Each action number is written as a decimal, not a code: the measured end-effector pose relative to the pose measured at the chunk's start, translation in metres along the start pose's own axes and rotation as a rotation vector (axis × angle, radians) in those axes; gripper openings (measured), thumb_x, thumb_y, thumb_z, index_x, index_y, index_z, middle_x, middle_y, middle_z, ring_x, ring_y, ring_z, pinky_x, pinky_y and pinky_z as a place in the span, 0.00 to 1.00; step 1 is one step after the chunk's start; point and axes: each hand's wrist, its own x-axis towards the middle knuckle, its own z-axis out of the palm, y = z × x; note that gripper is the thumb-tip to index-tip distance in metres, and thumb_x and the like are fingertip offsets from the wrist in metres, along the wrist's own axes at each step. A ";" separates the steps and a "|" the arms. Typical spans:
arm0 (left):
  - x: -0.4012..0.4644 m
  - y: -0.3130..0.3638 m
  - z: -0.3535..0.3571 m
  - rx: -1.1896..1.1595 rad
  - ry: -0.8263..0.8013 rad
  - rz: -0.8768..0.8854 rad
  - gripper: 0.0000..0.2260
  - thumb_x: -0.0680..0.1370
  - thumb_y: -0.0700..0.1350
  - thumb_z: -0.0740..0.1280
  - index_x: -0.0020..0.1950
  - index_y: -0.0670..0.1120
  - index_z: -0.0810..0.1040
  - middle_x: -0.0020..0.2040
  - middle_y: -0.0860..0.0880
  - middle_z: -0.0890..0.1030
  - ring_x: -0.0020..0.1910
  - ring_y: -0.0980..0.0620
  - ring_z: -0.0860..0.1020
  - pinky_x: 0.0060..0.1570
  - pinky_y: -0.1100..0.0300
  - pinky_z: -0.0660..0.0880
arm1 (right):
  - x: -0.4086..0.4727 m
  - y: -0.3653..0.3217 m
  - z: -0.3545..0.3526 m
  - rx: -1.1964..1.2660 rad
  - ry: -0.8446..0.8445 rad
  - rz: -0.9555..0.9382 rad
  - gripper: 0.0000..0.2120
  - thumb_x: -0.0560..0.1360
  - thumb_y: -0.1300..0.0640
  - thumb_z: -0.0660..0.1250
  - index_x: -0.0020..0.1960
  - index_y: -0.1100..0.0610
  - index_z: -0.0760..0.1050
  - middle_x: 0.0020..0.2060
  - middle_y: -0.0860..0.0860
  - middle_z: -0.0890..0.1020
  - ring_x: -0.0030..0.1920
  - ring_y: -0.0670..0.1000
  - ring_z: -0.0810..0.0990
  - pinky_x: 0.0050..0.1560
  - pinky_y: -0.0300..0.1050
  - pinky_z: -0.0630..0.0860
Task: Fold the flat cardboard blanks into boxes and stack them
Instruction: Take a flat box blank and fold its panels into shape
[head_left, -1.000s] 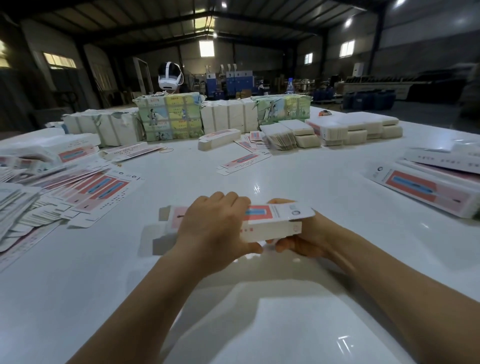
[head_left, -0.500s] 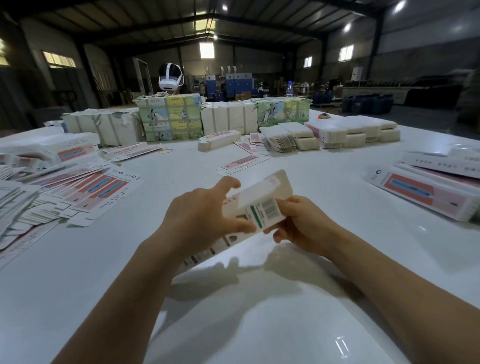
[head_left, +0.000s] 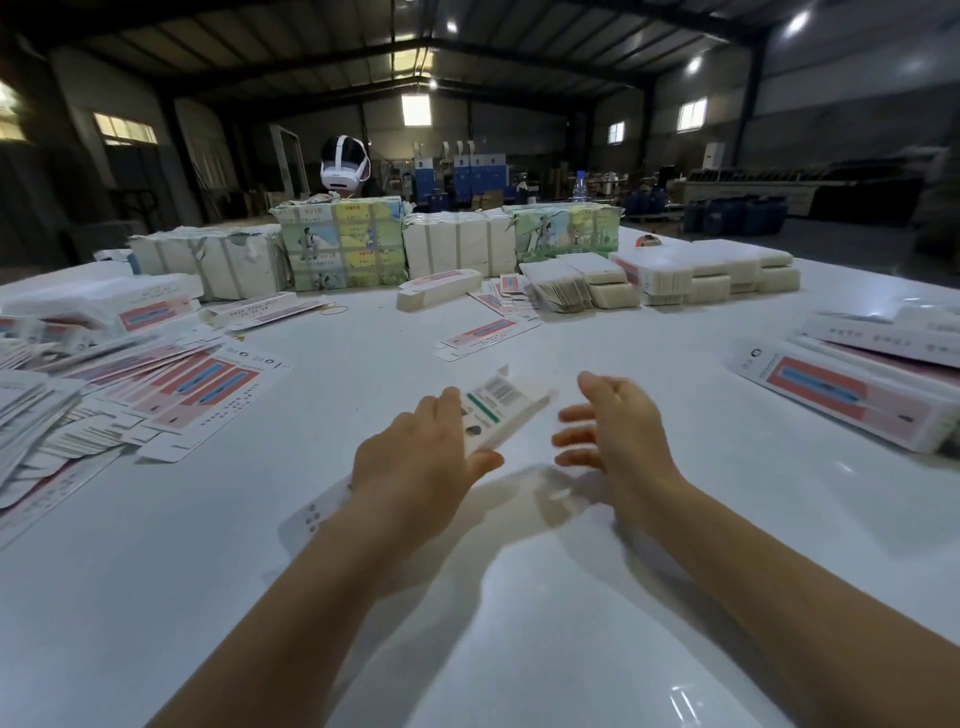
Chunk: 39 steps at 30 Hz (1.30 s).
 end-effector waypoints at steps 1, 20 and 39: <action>0.000 -0.003 -0.001 -0.052 -0.014 -0.038 0.30 0.76 0.65 0.57 0.71 0.49 0.58 0.62 0.51 0.71 0.57 0.49 0.73 0.43 0.54 0.69 | -0.002 0.002 -0.002 -0.138 0.071 -0.215 0.12 0.77 0.53 0.65 0.58 0.58 0.72 0.41 0.52 0.78 0.33 0.47 0.79 0.33 0.43 0.77; -0.003 0.007 -0.001 -0.169 -0.033 0.001 0.25 0.76 0.66 0.56 0.67 0.53 0.62 0.60 0.53 0.73 0.51 0.52 0.74 0.43 0.56 0.76 | -0.025 0.010 0.006 -0.597 -0.066 -0.577 0.11 0.78 0.58 0.65 0.59 0.50 0.80 0.46 0.33 0.72 0.61 0.49 0.66 0.64 0.49 0.68; -0.002 -0.001 -0.002 0.035 -0.057 0.128 0.27 0.78 0.60 0.56 0.73 0.50 0.54 0.66 0.50 0.67 0.61 0.49 0.65 0.57 0.54 0.67 | -0.013 0.014 0.003 -0.598 -0.375 -0.431 0.33 0.78 0.68 0.54 0.77 0.46 0.48 0.64 0.40 0.67 0.73 0.50 0.61 0.73 0.59 0.57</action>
